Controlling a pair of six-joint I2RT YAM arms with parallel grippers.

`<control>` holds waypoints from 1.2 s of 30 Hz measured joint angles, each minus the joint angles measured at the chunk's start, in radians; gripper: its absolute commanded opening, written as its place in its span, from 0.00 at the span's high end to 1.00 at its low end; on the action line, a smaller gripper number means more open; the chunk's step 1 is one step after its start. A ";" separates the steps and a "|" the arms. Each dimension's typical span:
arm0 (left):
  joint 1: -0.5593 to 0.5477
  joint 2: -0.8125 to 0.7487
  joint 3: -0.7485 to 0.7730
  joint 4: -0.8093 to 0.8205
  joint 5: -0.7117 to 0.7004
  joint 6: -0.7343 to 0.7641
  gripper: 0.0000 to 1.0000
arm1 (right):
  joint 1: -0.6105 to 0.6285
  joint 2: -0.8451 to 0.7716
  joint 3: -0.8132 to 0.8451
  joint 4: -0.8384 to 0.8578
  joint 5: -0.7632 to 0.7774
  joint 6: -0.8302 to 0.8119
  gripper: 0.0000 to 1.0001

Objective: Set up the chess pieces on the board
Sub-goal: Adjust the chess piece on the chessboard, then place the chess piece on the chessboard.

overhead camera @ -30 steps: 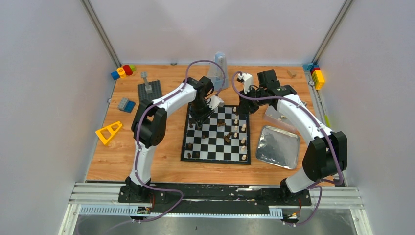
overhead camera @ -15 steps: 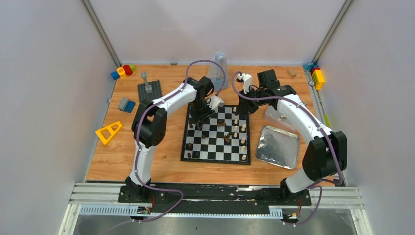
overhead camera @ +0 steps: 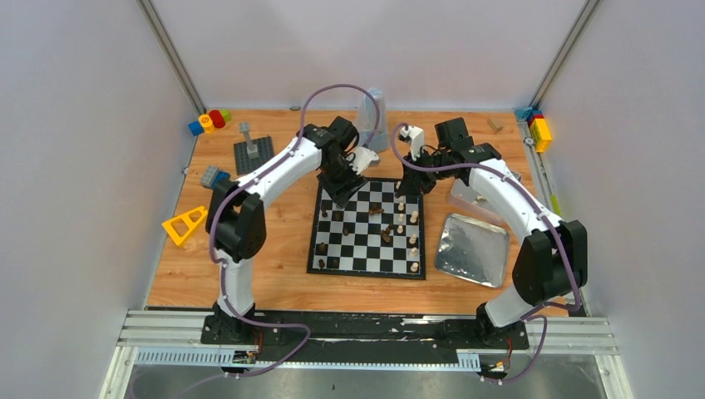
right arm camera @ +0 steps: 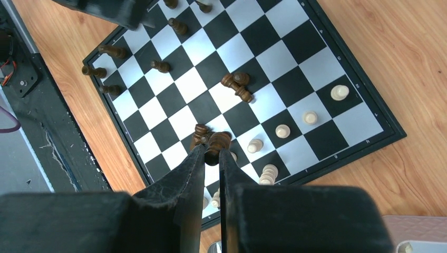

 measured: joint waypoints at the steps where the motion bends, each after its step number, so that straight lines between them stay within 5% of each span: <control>1: 0.000 -0.026 -0.009 0.004 -0.002 0.000 0.32 | 0.004 0.000 0.002 0.000 -0.005 -0.003 1.00; 8: 0.045 -0.246 -0.103 0.034 -0.014 -0.007 0.29 | 0.087 0.012 0.028 -0.006 -0.005 -0.028 1.00; 19: 0.352 -0.492 -0.316 0.063 -0.004 -0.023 0.17 | 0.360 0.198 0.186 -0.005 0.111 -0.055 1.00; 27: 0.547 -0.613 -0.428 0.089 0.040 -0.023 0.12 | 0.518 0.360 0.284 -0.017 0.222 -0.082 1.00; 36: 0.632 -0.680 -0.478 0.122 0.089 -0.027 0.11 | 0.600 0.429 0.306 -0.051 0.298 -0.117 1.00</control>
